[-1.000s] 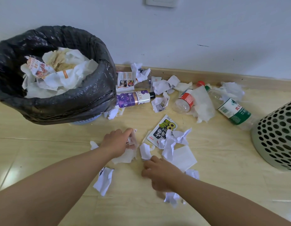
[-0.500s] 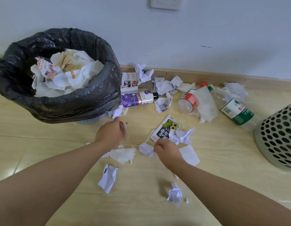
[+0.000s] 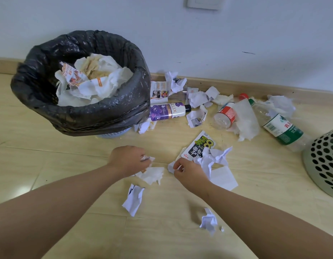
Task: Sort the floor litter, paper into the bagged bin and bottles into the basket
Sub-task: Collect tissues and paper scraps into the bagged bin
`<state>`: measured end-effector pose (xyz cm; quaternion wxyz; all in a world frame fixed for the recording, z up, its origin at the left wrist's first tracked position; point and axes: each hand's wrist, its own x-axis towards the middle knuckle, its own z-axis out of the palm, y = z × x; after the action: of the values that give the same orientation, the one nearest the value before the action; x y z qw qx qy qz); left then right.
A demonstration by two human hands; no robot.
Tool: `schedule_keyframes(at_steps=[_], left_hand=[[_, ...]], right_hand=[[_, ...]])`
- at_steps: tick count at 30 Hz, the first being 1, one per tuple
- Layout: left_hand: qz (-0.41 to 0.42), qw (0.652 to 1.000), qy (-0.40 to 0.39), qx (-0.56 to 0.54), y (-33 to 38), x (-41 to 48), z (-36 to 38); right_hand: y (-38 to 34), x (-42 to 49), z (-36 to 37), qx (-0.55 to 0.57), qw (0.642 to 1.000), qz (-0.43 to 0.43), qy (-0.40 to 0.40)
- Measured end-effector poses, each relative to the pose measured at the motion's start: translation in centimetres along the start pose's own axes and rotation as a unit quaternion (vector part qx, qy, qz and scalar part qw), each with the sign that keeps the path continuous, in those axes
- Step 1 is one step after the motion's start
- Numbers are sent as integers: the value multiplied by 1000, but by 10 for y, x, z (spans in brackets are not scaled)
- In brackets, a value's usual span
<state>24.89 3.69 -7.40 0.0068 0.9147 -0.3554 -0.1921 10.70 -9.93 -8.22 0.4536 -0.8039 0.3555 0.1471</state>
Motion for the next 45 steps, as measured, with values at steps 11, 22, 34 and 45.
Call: schedule_keyframes(at_steps=[11, 22, 34, 45], left_hand=[[242, 969, -34, -20, 2, -17, 63], [-7, 928, -22, -373, 33, 1, 9], [85, 852, 146, -496, 72, 1, -89], [40, 830, 458, -315, 19, -4, -183]], right_hand=[[1, 3, 2, -38, 999, -4, 2], [-28, 7, -14, 244, 967, 75, 19], [-131, 9, -68, 644, 765, 4, -17], [-180, -1, -69, 579, 807, -97, -71]])
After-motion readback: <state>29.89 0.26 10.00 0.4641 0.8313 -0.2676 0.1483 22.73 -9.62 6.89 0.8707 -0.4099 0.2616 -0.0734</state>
